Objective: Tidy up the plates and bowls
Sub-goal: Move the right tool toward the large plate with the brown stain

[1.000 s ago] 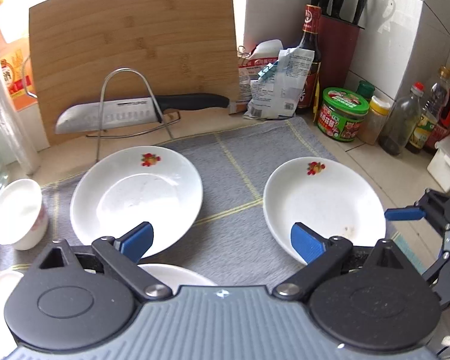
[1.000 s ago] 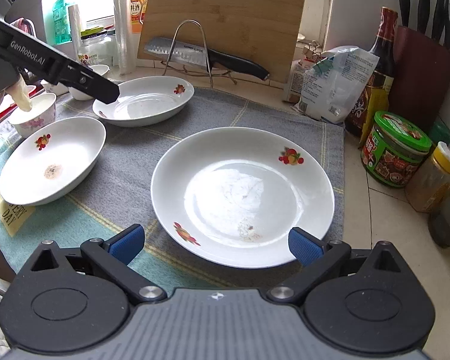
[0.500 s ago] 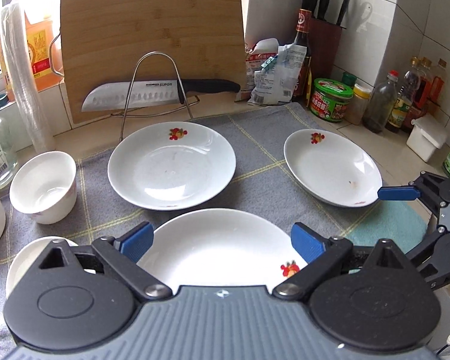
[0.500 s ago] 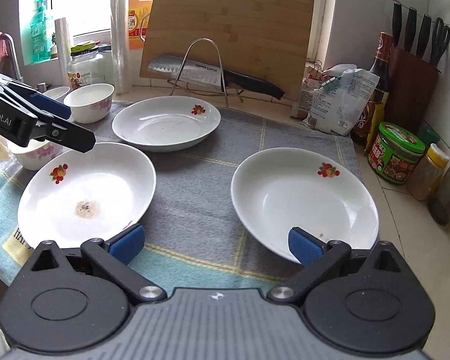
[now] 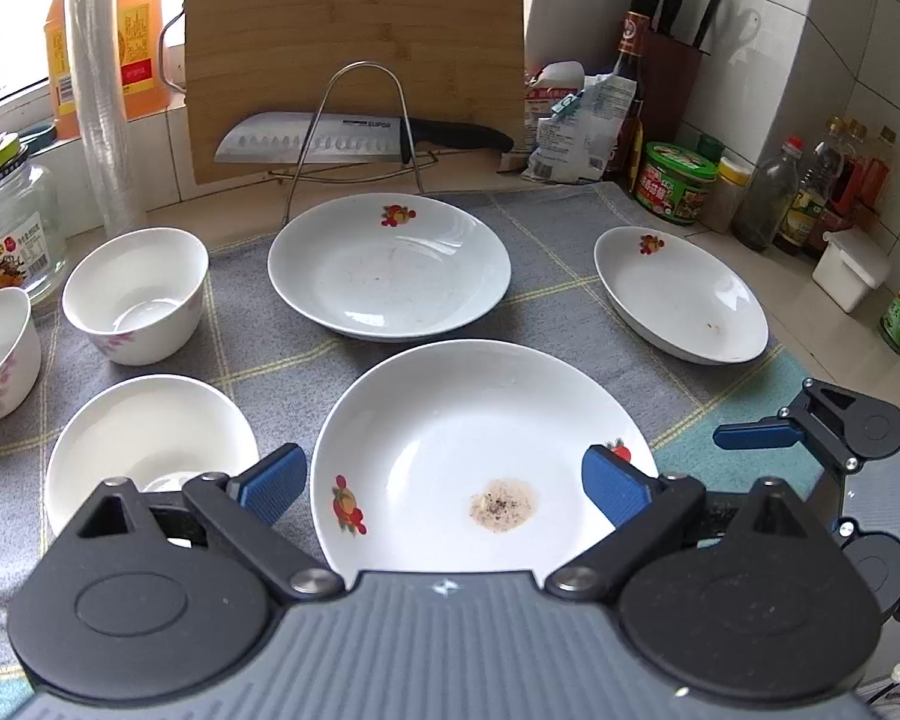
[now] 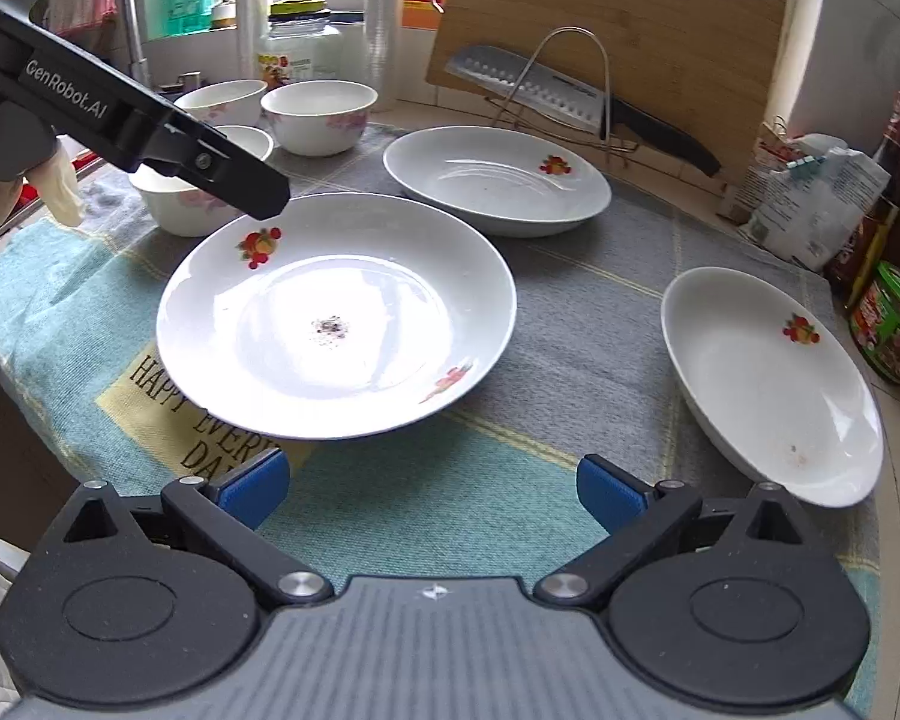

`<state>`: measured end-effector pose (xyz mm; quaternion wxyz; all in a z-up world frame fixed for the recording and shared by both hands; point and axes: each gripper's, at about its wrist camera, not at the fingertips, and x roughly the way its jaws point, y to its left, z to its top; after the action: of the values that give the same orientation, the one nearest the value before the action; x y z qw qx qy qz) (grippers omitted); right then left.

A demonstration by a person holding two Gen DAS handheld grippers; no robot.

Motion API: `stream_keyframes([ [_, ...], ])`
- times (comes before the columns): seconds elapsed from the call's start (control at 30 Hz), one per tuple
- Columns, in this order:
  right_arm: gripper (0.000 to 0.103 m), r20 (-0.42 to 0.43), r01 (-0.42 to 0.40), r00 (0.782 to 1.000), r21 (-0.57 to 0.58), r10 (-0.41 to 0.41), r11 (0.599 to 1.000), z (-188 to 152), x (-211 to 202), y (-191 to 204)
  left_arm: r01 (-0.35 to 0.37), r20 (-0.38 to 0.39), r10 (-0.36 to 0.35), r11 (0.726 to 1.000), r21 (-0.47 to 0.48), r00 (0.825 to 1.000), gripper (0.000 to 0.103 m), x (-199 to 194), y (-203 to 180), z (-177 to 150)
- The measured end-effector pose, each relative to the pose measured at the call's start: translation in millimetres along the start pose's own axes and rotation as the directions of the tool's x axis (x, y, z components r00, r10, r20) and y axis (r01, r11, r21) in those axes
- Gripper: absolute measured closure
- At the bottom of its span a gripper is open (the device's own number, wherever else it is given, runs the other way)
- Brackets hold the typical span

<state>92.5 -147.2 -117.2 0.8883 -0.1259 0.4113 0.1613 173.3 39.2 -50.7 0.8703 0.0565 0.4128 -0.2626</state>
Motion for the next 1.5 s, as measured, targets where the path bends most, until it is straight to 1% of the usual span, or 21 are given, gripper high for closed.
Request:
stream_keyframes([
  [0.07, 0.000, 0.001, -0.031, 1.000, -0.019, 0.031, 0.999, 0.4, 5.0, 1.7, -0.016, -0.017, 0.016, 1.000, -0.019, 1.000, 0.005, 0.3, -2.0, -1.2],
  [0.13, 0.000, 0.009, -0.061, 0.998, -0.043, 0.062, 0.997, 0.5, 9.0, 2.6, -0.022, -0.030, 0.021, 1.000, -0.016, 0.999, 0.005, 1.7, -5.6, -2.5],
  [0.27, 0.000, 0.021, -0.103, 0.994, -0.109, 0.106, 0.989, -1.8, 17.2, 1.6, -0.076, -0.063, 0.076, 0.997, -0.004, 0.995, 0.005, 5.8, -15.5, -4.9],
  [0.4, 0.000, 0.021, -0.158, 0.987, -0.138, 0.162, 0.978, -3.8, 23.4, -4.2, -0.097, -0.087, 0.096, 0.995, -0.018, 0.992, 0.005, 2.9, -20.0, -12.5],
  [0.53, 0.000, 0.013, -0.200, 0.979, -0.172, 0.206, 0.964, -3.0, 27.7, -8.2, -0.126, -0.112, 0.124, 0.992, -0.010, 0.986, 0.005, -3.8, -22.9, -22.0],
  [0.6, 0.000, 0.001, -0.218, 0.975, -0.186, 0.222, 0.958, -2.2, 30.5, -8.5, -0.128, -0.116, 0.125, 0.992, -0.015, 0.985, 0.005, -6.7, -21.7, -26.2],
  [0.7, 0.000, -0.011, -0.227, 0.973, -0.197, 0.229, 0.954, -1.3, 30.9, -10.1, -0.097, -0.126, 0.095, 0.995, -0.009, 0.987, 0.005, -9.1, -17.3, -34.0],
  [0.77, 0.000, -0.026, -0.223, 0.975, -0.187, 0.222, 0.957, -1.0, 31.0, -13.7, -0.077, -0.144, 0.078, 0.997, 0.014, 0.986, 0.005, -7.1, -14.1, -41.3],
  [0.97, 0.000, -0.088, -0.192, 0.979, -0.127, 0.182, 0.973, 0.6, 29.7, -21.9, -0.037, -0.203, 0.060, 0.993, 0.116, 0.977, 0.005, 10.4, -4.4, -59.9],
  [1.13, 0.000, -0.124, -0.168, 0.980, -0.086, 0.156, 0.982, 8.4, 16.5, -24.3, -0.002, -0.192, 0.050, 0.970, 0.245, 0.980, 0.005, 20.3, -2.0, -64.3],
  [1.23, 0.000, -0.120, -0.146, 0.982, -0.021, 0.142, 0.989, 24.6, 14.8, -27.7, 0.029, -0.180, 0.024, 0.957, 0.287, 0.983, 0.005, 25.0, 2.2, -63.4],
  [1.27, 0.000, -0.128, -0.162, 0.979, 0.006, 0.161, 0.987, 30.7, 16.7, -28.7, 0.045, -0.177, 0.009, 0.955, 0.294, 0.984, 0.005, 26.6, 4.2, -62.8],
  [1.33, 0.000, -0.111, -0.155, 0.981, 0.063, 0.161, 0.986, 41.1, 20.7, -29.8, 0.064, -0.180, -0.009, 0.951, 0.303, 0.984, 0.005, 29.8, 6.4, -62.4],
  [1.37, 0.000, -0.125, -0.164, 0.977, 0.090, 0.175, 0.982, 45.6, 24.0, -31.0, 0.071, -0.183, -0.014, 0.949, 0.307, 0.983, 0.005, 30.3, 7.0, -62.1],
  [1.4, 0.000, -0.140, -0.178, 0.971, 0.110, 0.193, 0.978, 49.6, 26.5, -32.1, 0.078, -0.182, -0.021, 0.947, 0.312, 0.983, 0.005, 30.0, 7.8, -62.1],
  [1.5, 0.000, -0.126, -0.206, 0.966, 0.151, 0.225, 0.967, 54.4, 27.4, -38.6, 0.085, -0.176, -0.029, 0.943, 0.323, 0.984, 0.005, 30.1, 8.8, -62.7],
])
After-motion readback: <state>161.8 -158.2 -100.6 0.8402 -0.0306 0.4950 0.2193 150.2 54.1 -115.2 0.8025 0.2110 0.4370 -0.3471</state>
